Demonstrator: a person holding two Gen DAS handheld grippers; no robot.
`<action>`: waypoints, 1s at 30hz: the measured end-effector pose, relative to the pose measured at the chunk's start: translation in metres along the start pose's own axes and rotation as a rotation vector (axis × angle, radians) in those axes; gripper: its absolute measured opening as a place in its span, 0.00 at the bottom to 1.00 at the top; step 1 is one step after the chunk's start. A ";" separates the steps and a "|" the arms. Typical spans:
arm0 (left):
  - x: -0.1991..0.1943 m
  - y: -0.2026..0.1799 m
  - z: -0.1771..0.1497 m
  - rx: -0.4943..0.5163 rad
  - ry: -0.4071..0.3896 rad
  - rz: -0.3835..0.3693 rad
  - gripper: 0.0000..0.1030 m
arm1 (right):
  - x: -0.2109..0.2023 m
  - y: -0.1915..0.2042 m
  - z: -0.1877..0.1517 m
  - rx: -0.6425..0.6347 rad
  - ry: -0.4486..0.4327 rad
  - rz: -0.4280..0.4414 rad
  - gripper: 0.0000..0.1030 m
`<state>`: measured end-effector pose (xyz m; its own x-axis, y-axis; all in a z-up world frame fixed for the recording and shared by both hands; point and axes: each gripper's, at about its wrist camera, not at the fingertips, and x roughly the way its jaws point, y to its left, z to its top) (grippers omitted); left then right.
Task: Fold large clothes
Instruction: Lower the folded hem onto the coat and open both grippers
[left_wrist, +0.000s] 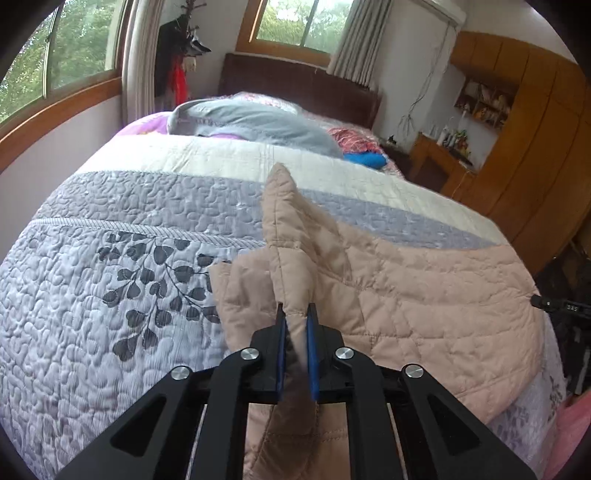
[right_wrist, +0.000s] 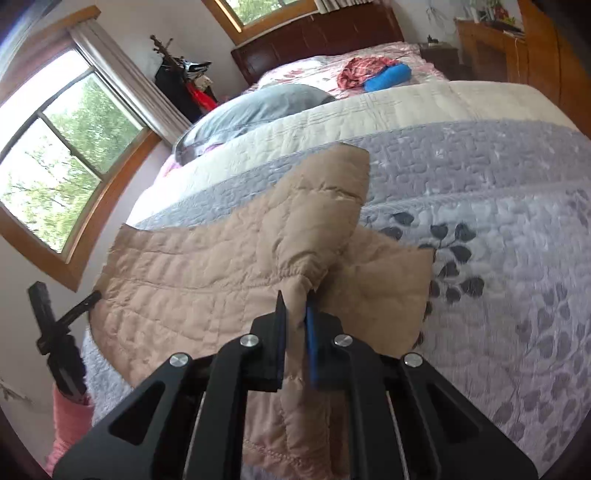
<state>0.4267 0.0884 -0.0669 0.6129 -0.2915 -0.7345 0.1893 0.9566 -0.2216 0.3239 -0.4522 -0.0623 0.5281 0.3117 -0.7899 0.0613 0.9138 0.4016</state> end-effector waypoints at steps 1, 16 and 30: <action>0.012 0.002 -0.001 -0.006 0.033 0.016 0.09 | 0.009 -0.006 0.000 0.024 0.024 -0.010 0.08; 0.009 0.012 -0.013 -0.044 0.075 0.091 0.16 | 0.004 -0.018 -0.024 0.031 -0.004 -0.049 0.21; 0.021 -0.052 -0.071 0.161 0.169 0.075 0.16 | 0.047 0.014 -0.094 -0.104 0.160 -0.059 0.15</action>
<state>0.3748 0.0324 -0.1161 0.4954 -0.2024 -0.8447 0.2767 0.9586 -0.0674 0.2698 -0.3997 -0.1376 0.3844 0.2864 -0.8776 -0.0037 0.9511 0.3088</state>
